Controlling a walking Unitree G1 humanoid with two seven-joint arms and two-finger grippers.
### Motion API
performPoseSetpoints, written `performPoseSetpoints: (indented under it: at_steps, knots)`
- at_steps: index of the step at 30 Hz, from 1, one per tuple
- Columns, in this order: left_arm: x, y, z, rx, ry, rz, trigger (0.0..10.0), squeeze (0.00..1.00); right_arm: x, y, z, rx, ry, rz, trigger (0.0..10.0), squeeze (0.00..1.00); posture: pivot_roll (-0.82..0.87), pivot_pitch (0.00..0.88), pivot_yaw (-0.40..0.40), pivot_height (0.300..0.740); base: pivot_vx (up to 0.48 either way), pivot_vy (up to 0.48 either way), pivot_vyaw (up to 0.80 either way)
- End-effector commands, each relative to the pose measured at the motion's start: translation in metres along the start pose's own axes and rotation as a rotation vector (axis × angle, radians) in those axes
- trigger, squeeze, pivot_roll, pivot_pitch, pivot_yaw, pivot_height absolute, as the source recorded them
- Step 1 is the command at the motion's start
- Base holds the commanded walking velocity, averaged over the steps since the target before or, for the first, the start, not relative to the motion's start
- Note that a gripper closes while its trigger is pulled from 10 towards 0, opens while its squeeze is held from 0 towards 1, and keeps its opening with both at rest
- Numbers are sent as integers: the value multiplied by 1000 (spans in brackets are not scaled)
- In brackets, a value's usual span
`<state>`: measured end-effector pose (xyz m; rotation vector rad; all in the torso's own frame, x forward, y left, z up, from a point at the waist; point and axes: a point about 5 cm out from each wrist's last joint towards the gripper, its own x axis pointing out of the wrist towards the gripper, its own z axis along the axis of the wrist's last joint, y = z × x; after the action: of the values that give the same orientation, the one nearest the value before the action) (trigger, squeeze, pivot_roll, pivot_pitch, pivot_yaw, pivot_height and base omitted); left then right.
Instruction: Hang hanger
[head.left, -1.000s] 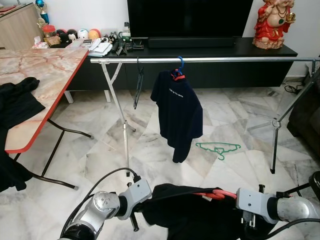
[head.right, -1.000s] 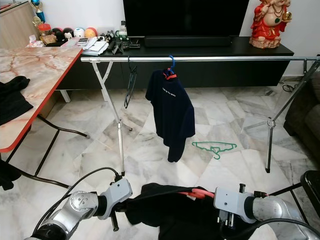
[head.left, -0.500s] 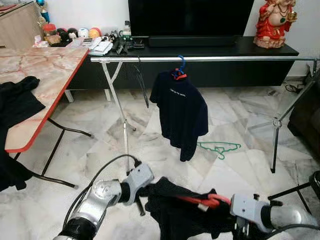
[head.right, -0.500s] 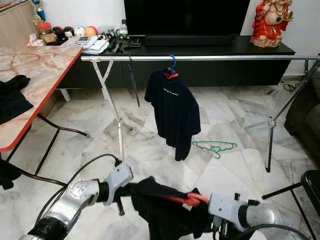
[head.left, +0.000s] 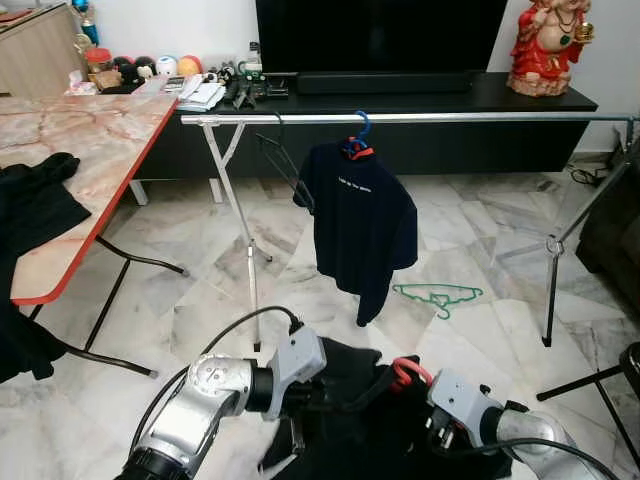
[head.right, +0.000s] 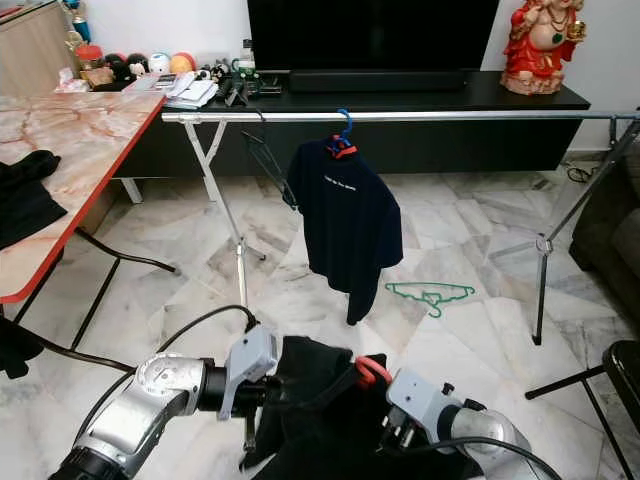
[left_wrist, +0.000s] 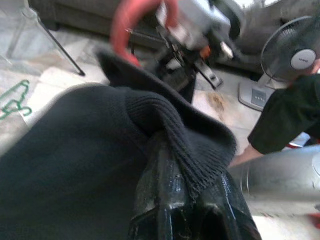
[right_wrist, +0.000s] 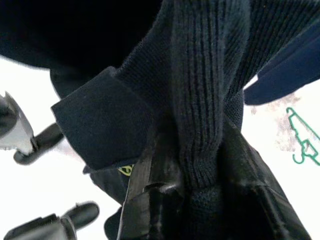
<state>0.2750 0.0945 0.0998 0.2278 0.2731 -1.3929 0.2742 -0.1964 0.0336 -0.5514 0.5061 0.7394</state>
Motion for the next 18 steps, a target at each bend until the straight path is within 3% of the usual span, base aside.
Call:
performPoseSetpoints:
  at_steps: [1, 2, 3, 4, 12, 18]
  knots:
    - [3, -6, 4, 27, 19, -32, 235, 0, -1, -7, 8, 33, -50, -27, 0, 0, -40, 59, -15, 740, 0, 0, 0]
    - [5, -8, 8, 29, 8, -34, 9176, 275, 1, -8, 10, 46, -60, -30, 0, 0, -39, 62, -17, 740, 0, 0, 0]
    - [5, -8, 8, 29, 8, -34, 9176, 275, 1, -8, 10, 46, -60, -30, 0, 0, -39, 62, -17, 740, 0, 0, 0]
    - [7, -10, 10, 26, -1, -43, 10000, 1000, 2, -8, 11, 46, -59, -32, 0, 0, -38, 66, -18, 740, 0, 0, 0]
    - [10, -16, 15, 7, -22, -73, 10000, 1000, 8, -12, 12, 41, -60, -81, 0, 0, -38, 76, -20, 740, 0, 0, 0]
    - [2, -14, 12, 0, 3, -31, 10000, 1000, 7, -13, 10, -10, -79, -56, 0, 0, -35, 79, -25, 740, 0, 0, 0]
